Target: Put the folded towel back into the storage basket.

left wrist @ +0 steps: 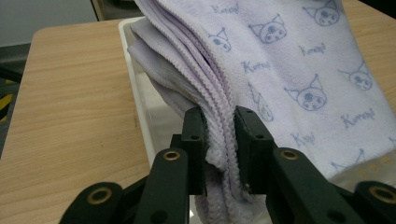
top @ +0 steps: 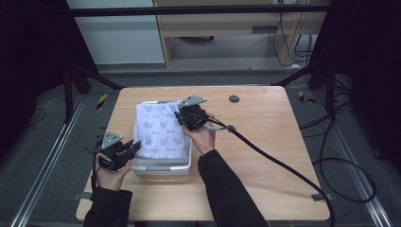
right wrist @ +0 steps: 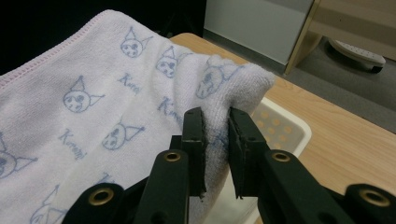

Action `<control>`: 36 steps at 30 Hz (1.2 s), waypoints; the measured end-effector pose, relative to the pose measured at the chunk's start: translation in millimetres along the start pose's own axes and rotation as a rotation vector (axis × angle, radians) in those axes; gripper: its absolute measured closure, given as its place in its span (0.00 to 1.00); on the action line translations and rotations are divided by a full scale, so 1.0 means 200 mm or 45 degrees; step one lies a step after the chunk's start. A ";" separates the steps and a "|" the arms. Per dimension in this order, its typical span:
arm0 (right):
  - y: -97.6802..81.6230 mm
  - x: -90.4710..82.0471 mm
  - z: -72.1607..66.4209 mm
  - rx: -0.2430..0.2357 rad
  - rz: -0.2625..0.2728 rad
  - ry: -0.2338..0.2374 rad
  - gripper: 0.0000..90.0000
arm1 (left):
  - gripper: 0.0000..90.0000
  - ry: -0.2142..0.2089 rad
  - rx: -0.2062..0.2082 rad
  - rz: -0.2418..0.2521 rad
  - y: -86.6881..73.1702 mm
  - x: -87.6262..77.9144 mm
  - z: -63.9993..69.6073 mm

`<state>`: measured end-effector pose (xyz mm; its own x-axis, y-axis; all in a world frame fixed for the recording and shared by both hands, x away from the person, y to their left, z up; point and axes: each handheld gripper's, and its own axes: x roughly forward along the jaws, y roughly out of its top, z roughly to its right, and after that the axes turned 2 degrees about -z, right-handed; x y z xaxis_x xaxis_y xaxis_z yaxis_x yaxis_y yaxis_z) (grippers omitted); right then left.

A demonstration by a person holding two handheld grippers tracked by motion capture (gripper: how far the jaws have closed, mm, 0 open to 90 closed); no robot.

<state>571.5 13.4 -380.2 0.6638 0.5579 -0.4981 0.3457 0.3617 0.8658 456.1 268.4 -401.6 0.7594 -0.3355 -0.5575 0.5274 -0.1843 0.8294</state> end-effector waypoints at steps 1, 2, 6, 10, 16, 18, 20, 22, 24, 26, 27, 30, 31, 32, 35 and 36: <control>-0.01 0.01 0.00 -0.004 -0.004 -0.001 0.87 | 0.82 0.002 0.003 -0.006 0.00 0.01 0.00; -0.01 0.02 0.00 -0.003 -0.008 0.001 0.87 | 0.82 -0.001 -0.001 -0.011 -0.01 0.01 0.00; -0.03 0.04 0.01 0.006 -0.019 0.000 0.87 | 0.82 0.005 0.010 -0.027 -0.01 0.03 0.01; -0.05 0.05 0.01 0.005 -0.032 -0.007 0.87 | 0.82 0.008 0.018 -0.040 -0.02 0.05 0.02; -0.08 0.07 0.02 0.013 -0.042 -0.010 0.86 | 0.82 0.014 0.024 -0.061 -0.04 0.08 0.01; -0.09 0.08 0.01 0.020 -0.045 -0.010 0.86 | 0.82 0.016 0.026 -0.072 -0.04 0.09 0.01; -0.10 0.09 0.02 0.013 -0.052 -0.011 0.86 | 0.82 0.017 0.024 -0.080 -0.05 0.10 0.02; -0.11 0.10 0.02 0.016 -0.058 -0.014 0.86 | 0.82 0.020 0.029 -0.087 -0.05 0.11 0.02; -0.12 0.11 0.02 0.017 -0.067 -0.017 0.86 | 0.82 0.024 0.037 -0.097 -0.05 0.12 0.02; -0.13 0.12 0.02 0.026 -0.072 -0.018 0.86 | 0.82 0.029 0.041 -0.106 -0.06 0.13 0.03; -0.13 0.12 0.02 0.022 -0.074 -0.016 0.86 | 0.82 0.032 0.046 -0.111 -0.06 0.14 0.03; -0.14 0.14 0.02 0.023 -0.083 -0.021 0.86 | 0.82 0.038 0.045 -0.119 -0.07 0.15 0.03; -0.15 0.15 0.03 0.027 -0.090 -0.018 0.86 | 0.82 0.041 0.046 -0.126 -0.07 0.15 0.03; -0.15 0.15 0.03 0.027 -0.090 -0.018 0.86 | 0.82 0.043 0.045 -0.126 -0.07 0.15 0.03; -0.17 0.16 0.03 0.031 -0.102 -0.020 0.85 | 0.82 0.049 0.040 -0.136 -0.08 0.17 0.03; -0.17 0.16 0.03 0.031 -0.102 -0.020 0.85 | 0.82 0.051 0.044 -0.142 -0.08 0.17 0.03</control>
<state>585.1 15.5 -425.0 0.6434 0.5160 -0.5655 0.4141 0.3866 0.8240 471.1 254.5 -433.2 0.7120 -0.2740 -0.6465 0.5964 -0.2499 0.7628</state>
